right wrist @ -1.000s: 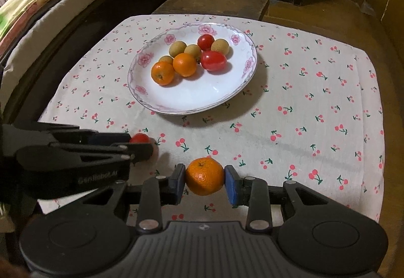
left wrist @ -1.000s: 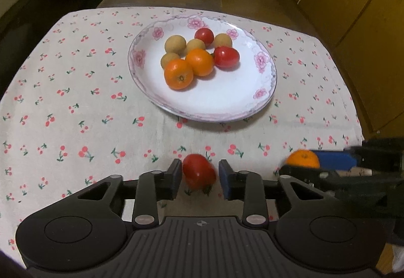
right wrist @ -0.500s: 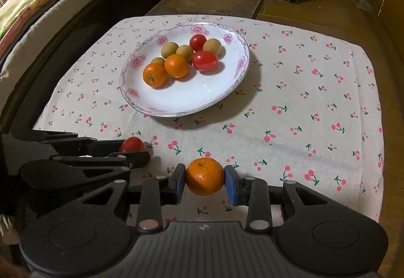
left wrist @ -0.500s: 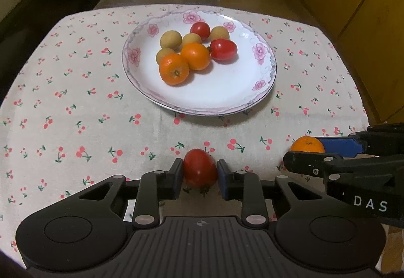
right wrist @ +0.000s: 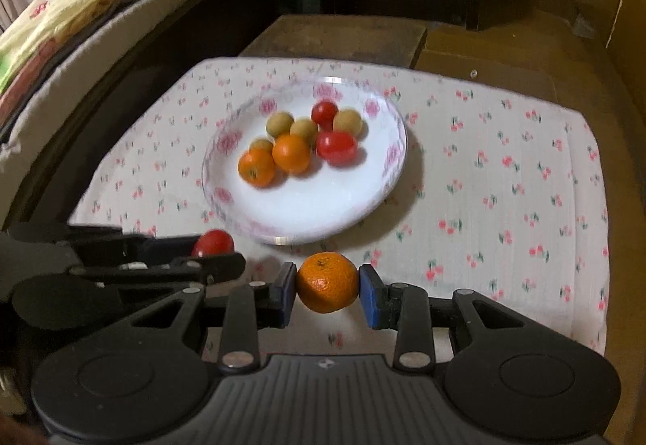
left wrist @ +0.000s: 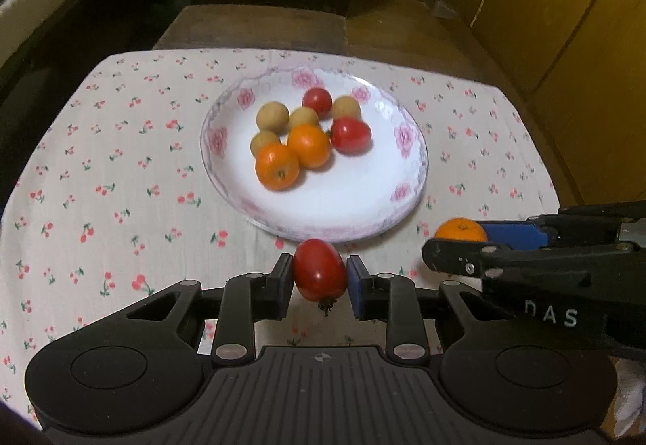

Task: Organize fruits
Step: 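Carry the held mandarin and tomato up over the bowl, then open both grippers over the bowl to drop the mandarin and tomato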

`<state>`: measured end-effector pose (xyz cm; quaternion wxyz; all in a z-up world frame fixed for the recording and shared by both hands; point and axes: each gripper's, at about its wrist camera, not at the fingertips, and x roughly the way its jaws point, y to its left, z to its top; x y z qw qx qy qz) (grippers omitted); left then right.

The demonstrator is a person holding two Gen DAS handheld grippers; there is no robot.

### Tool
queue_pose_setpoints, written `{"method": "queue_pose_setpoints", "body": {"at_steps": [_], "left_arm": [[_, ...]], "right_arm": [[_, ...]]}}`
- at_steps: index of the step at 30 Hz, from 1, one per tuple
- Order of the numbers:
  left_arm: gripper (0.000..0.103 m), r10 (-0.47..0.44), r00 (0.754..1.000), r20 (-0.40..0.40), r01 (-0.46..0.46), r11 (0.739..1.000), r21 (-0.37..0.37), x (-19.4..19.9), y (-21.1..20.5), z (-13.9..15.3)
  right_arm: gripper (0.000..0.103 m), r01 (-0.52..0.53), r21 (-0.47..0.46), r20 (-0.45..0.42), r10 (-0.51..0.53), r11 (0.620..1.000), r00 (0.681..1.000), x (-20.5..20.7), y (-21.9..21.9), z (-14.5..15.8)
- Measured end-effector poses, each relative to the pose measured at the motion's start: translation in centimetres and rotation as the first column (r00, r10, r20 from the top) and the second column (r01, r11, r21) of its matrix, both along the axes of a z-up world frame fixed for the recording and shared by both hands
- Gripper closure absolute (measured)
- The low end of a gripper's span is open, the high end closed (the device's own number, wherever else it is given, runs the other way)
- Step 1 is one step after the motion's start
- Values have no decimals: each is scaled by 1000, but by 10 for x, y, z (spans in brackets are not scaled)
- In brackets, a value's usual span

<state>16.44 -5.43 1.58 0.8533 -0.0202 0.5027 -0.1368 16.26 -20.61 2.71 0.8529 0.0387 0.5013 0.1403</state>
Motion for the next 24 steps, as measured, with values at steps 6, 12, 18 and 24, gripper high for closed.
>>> {"method": "queue_pose_setpoints", "body": {"at_steps": [6, 12, 18, 24], "left_arm": [[67, 25, 1000, 8, -25, 1000, 1, 20, 0, 1], [67, 44, 999, -2, -44, 999, 3, 35, 1, -6], [68, 55, 998, -4, -55, 998, 8, 40, 1, -10], [68, 62, 998, -3, -62, 998, 9, 42, 2, -10]], "right_arm": [[68, 7, -3, 24, -7, 1000, 1000, 23, 2, 4], [68, 13, -3, 20, -13, 1000, 1000, 40, 1, -3], [68, 19, 6, 16, -20, 1000, 1000, 50, 2, -12], [67, 21, 12, 16, -22, 1000, 1000, 53, 3, -14]]}}
